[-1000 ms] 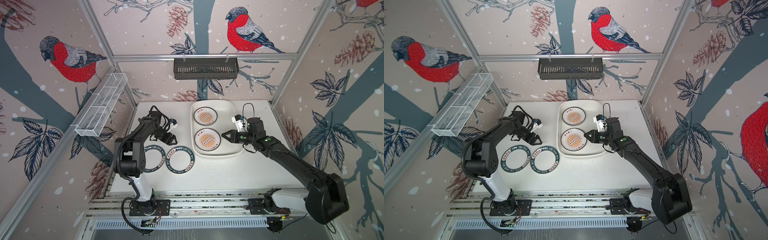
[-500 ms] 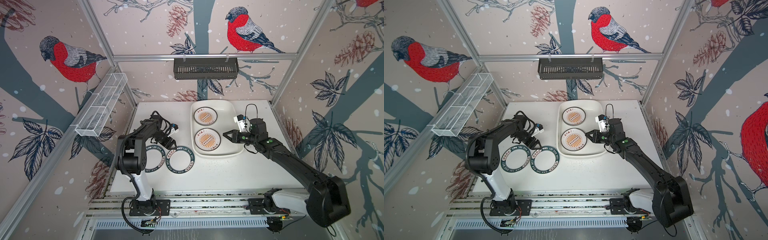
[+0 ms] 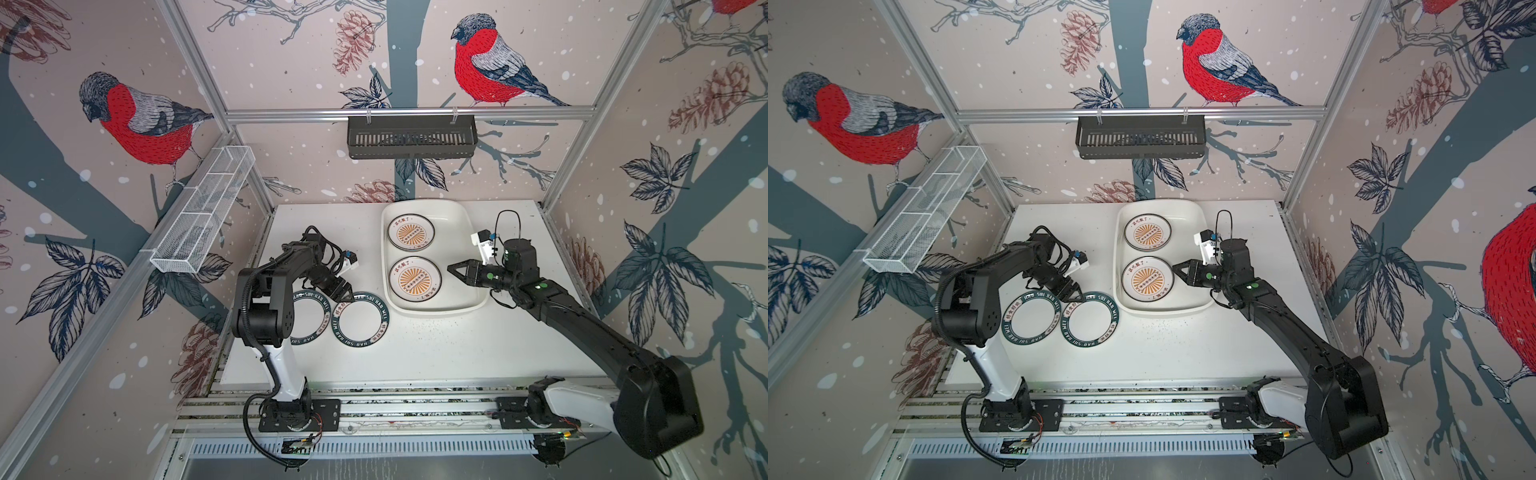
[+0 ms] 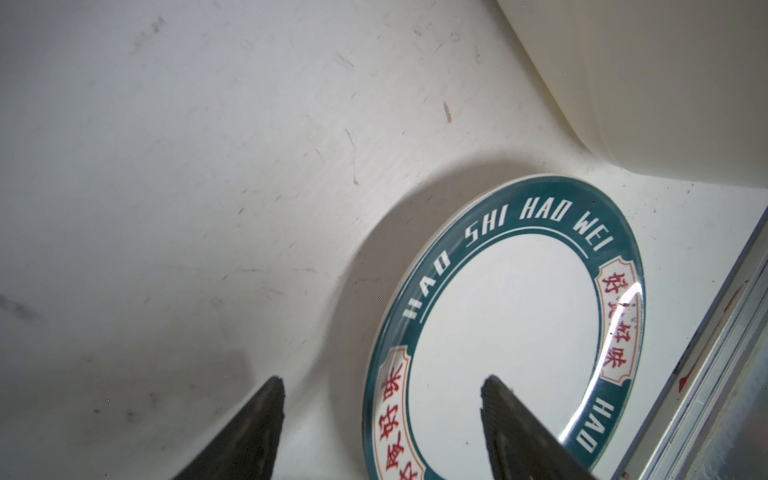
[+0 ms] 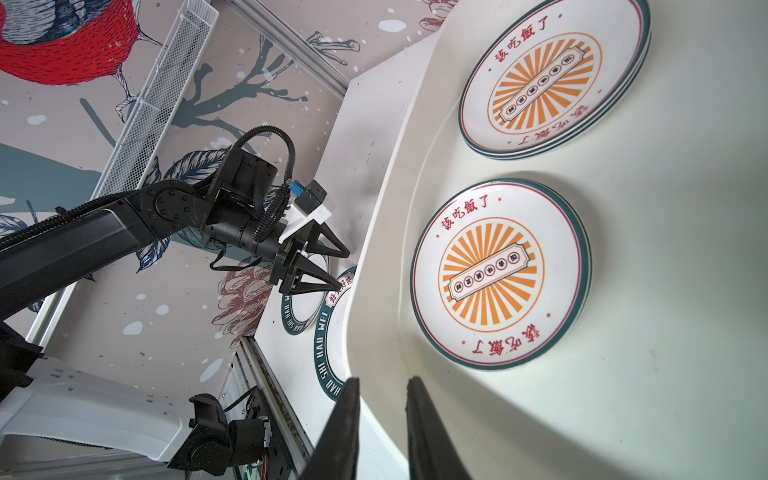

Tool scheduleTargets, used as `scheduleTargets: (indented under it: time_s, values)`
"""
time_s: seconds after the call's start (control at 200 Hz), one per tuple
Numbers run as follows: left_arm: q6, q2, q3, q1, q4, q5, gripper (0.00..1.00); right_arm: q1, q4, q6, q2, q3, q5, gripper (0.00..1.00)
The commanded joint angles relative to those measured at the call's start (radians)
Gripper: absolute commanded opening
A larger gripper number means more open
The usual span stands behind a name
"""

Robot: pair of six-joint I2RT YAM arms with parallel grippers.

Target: Place the plates into the plastic bin on the countertop

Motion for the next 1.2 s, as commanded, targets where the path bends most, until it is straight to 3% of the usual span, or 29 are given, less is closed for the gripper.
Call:
scheduleTargets:
  time_s: [0.0,0.57,1.196]
  values:
    - [0.026,-0.001,-0.007,0.001,-0.005,0.022,0.74,0.0,0.044,0.018,-0.006,-0.008,-0.017,0.23]
    - [0.03,-0.009,-0.04,0.0,0.015,0.013,0.71,-0.003,0.089,0.041,0.0,-0.035,-0.028,0.23]
    - [0.058,0.027,-0.014,0.0,-0.032,0.034,0.54,-0.002,0.113,0.049,-0.006,-0.059,-0.031,0.23]
